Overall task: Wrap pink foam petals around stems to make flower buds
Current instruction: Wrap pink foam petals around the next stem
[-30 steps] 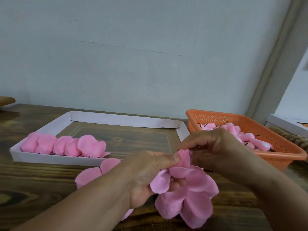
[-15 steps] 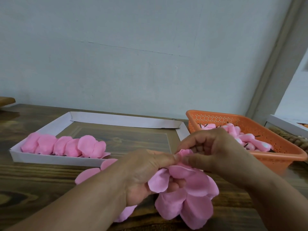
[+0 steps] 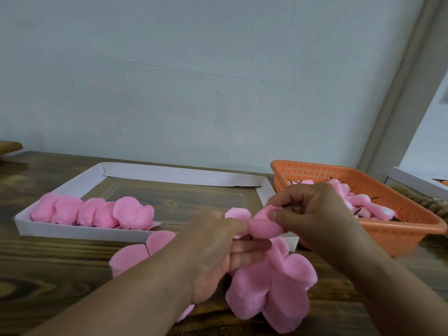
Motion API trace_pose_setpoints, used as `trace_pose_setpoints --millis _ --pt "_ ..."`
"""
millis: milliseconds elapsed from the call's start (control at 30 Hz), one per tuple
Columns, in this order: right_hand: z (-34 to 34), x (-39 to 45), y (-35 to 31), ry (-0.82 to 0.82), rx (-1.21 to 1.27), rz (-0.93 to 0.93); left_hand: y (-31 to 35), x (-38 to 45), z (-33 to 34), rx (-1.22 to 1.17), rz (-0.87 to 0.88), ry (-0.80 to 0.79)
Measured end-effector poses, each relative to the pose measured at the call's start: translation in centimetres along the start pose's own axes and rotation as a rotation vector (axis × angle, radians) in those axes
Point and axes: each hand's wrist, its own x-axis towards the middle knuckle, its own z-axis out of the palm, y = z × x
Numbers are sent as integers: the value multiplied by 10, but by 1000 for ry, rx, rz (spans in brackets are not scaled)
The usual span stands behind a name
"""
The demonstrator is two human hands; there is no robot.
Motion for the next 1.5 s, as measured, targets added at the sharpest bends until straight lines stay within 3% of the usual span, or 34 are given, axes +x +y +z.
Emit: trace_pose_setpoints --millis 333,633,1067,1233,1400,1500 --pt "4 -8 -10 -251 -224 -194 2 -2 -1 203 5 65" --pt "8 -10 -13 -306 -241 -321 -1 -2 -1 337 32 58" --pt "13 -10 -10 -303 -168 -312 3 -13 6 405 46 -94" --pt "11 -10 -12 -232 -107 -244 6 -12 4 339 -18 -83" --pt "6 -5 -8 -113 170 -3 11 -10 2 197 -19 -39" --pt "7 -5 -8 -107 224 43 9 -8 0 196 12 -35"
